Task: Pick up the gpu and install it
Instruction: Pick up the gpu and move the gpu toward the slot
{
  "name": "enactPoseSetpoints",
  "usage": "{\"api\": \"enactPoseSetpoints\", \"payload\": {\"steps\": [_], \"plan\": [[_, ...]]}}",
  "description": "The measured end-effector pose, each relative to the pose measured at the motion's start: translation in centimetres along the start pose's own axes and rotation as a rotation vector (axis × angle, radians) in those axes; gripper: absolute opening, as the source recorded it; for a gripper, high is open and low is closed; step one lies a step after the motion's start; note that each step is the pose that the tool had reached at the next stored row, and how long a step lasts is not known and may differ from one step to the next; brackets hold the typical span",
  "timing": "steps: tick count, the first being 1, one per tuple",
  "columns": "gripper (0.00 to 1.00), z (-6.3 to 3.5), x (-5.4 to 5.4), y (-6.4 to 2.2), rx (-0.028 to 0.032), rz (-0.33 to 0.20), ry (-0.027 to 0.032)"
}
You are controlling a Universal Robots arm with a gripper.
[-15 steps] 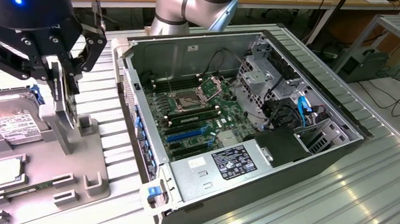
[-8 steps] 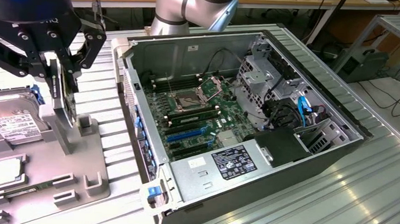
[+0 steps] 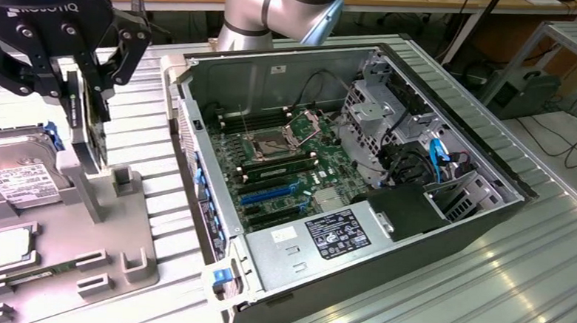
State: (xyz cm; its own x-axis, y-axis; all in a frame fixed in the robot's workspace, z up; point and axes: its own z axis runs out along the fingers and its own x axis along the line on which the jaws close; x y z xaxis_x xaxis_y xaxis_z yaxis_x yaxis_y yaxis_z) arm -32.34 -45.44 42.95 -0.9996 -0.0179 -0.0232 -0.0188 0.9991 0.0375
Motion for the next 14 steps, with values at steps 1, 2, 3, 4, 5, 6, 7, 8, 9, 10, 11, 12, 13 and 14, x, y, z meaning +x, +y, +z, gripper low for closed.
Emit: {"api": "enactPoseSetpoints", "payload": {"steps": [1,2,3,4,5,6,7,8,9,10,11,12,13,14], "plan": [[0.28,-0.01,-0.1,0.00,0.0001,0.000,0.0002],[0.28,0.00,-0.3,-0.01,0.0001,0.000,0.0001],[0.28,0.00,-0.6,-0.01,0.0001,0.000,0.0002],[0.28,0.01,-0.8,-0.02,0.0001,0.000,0.0002],[0.28,0.01,-1.1,-0.02,0.0002,0.000,0.0002],[0.28,0.02,-1.3,-0.03,0.0002,0.000,0.0002],[0.28,0.03,-1.6,-0.03,0.0001,0.000,0.0002],[0.28,0.04,-1.9,-0.04,0.0001,0.000,0.0001],[0.28,0.04,-2.1,-0.04,0.0001,0.000,0.0002],[0.28,0.04,-2.4,-0.05,0.0001,0.000,0.0002],[0.28,0.05,-2.6,-0.05,0.0001,0.000,0.0001],[0.28,0.05,-2.8,-0.05,0.0001,0.000,0.0002],[0.28,0.05,-3.0,-0.06,0.0002,0.000,0.0002],[0.28,0.06,-3.2,-0.06,0.0001,0.000,0.0002]]}}
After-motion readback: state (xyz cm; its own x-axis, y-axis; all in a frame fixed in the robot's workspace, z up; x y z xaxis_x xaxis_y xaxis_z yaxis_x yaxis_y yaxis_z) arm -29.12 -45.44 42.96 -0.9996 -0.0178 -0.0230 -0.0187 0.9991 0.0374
